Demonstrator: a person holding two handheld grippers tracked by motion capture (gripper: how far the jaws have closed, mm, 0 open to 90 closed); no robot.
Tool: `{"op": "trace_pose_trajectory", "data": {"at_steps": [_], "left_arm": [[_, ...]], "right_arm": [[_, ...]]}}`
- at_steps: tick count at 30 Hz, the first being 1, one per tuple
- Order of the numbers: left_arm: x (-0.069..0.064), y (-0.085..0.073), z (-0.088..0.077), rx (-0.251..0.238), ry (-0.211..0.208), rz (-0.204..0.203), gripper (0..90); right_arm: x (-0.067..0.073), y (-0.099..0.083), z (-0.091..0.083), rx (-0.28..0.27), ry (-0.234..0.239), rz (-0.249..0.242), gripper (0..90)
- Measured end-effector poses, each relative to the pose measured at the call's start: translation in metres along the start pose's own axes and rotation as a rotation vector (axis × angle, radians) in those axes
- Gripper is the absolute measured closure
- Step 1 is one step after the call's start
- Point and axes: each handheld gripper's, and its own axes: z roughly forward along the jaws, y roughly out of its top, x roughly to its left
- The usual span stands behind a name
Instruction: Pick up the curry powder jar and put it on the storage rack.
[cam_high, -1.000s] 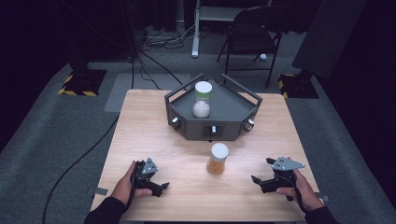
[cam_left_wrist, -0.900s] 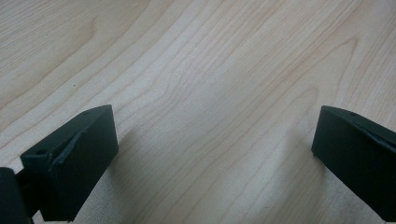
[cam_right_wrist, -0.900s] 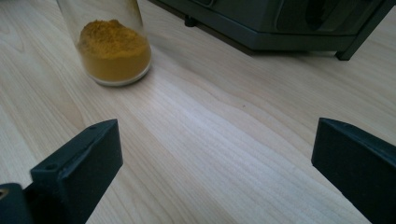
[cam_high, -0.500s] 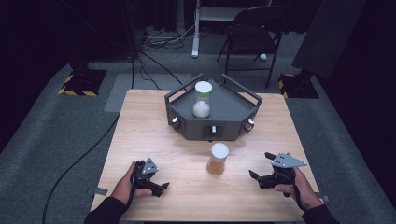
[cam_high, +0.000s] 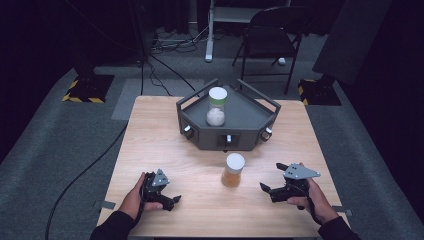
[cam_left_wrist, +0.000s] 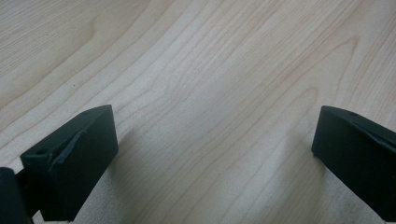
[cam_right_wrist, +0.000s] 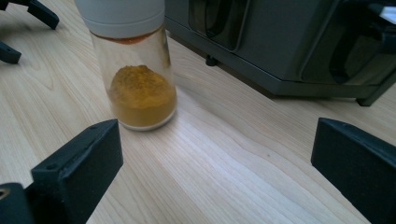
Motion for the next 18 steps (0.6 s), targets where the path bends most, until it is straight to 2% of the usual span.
{"op": "trace_pose_trajectory", "data": {"at_steps": [5,18], "left_arm": [[0.0,0.0,0.0,0.0,0.0,0.0,0.3],[0.0,0.0,0.0,0.0,0.0,0.0,0.3]], "right_arm": [[0.002,0.001,0.008,-0.009,0.028,0.009,2.0],[0.012,-0.001,0.033,-0.019,0.052,0.05,2.4]]}}
